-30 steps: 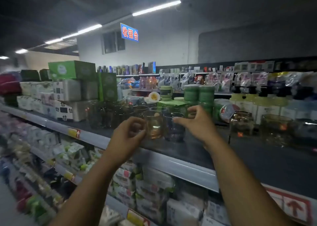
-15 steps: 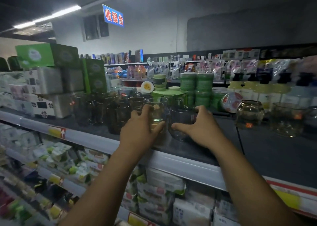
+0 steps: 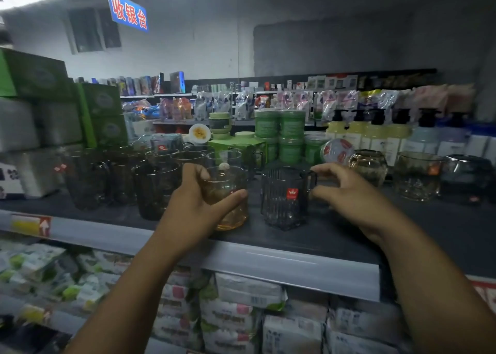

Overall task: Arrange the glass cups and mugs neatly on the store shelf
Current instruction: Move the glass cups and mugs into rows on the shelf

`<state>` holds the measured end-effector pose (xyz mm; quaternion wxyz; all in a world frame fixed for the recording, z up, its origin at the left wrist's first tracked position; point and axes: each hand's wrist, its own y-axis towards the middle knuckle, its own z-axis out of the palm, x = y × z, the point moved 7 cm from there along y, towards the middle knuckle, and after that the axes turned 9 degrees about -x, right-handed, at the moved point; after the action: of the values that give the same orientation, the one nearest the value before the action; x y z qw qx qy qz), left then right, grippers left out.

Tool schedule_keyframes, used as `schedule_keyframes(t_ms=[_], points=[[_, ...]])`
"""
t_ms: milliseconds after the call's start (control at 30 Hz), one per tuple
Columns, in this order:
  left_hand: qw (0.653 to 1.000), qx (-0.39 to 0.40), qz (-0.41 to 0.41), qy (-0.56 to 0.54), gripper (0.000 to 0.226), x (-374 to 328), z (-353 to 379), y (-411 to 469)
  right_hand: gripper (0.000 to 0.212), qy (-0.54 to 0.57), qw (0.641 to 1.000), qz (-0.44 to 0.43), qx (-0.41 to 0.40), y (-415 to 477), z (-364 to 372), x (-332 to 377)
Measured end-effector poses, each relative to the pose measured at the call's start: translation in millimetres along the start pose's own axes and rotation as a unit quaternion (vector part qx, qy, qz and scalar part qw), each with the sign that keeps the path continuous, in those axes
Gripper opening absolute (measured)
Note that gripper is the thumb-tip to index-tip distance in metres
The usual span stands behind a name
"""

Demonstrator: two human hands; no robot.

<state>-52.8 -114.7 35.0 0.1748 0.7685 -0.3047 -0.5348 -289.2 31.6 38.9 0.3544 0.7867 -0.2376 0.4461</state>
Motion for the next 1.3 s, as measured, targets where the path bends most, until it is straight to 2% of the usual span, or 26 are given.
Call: schedule_keyframes(t_ms=[100, 167, 300, 367, 467, 600, 733, 800, 933, 1100, 1300], points=[[0.997, 0.038, -0.023, -0.056, 0.081, 6, 4, 1, 0.012, 0.043, 0.999, 0.015, -0.002, -1, -1, -2], [0.995, 0.065, -0.031, -0.075, 0.091, 8, 5, 1, 0.004, 0.089, 0.995, 0.038, 0.014, -6, -4, -2], [0.987, 0.106, -0.064, -0.102, 0.086, 14, 6, 2, 0.009, 0.196, 0.971, 0.091, 0.099, -15, 3, -3], [0.990, 0.094, -0.056, -0.088, 0.084, 17, 0, 4, 0.015, 0.203, 0.966, 0.098, 0.125, -19, 5, -2], [0.992, 0.073, -0.045, -0.089, 0.093, 18, -9, 4, 0.020, 0.195, 0.968, 0.098, 0.122, -21, 4, -1], [0.986, 0.121, -0.051, -0.102, 0.097, 14, 1, 0, 0.022, 0.208, 0.968, 0.105, 0.098, -23, 4, -2], [0.986, 0.150, -0.052, -0.056, 0.080, 12, 14, 1, 0.027, 0.214, 0.967, 0.123, 0.066, -26, 1, -5], [0.984, 0.161, -0.061, -0.047, 0.080, 15, 17, 1, 0.029, 0.213, 0.967, 0.136, 0.033, -28, -2, -6], [0.988, 0.124, -0.061, -0.072, 0.080, 19, 17, 4, 0.030, 0.207, 0.967, 0.134, -0.055, -32, -14, -9], [0.984, 0.087, -0.036, -0.151, 0.087, -8, 22, 4, 0.021, 0.257, 0.946, 0.136, -0.142, -46, -55, -9], [0.972, 0.074, 0.000, -0.223, 0.061, -81, 68, -16, 0.027, 0.304, 0.923, 0.124, -0.201, -76, -144, -21]])
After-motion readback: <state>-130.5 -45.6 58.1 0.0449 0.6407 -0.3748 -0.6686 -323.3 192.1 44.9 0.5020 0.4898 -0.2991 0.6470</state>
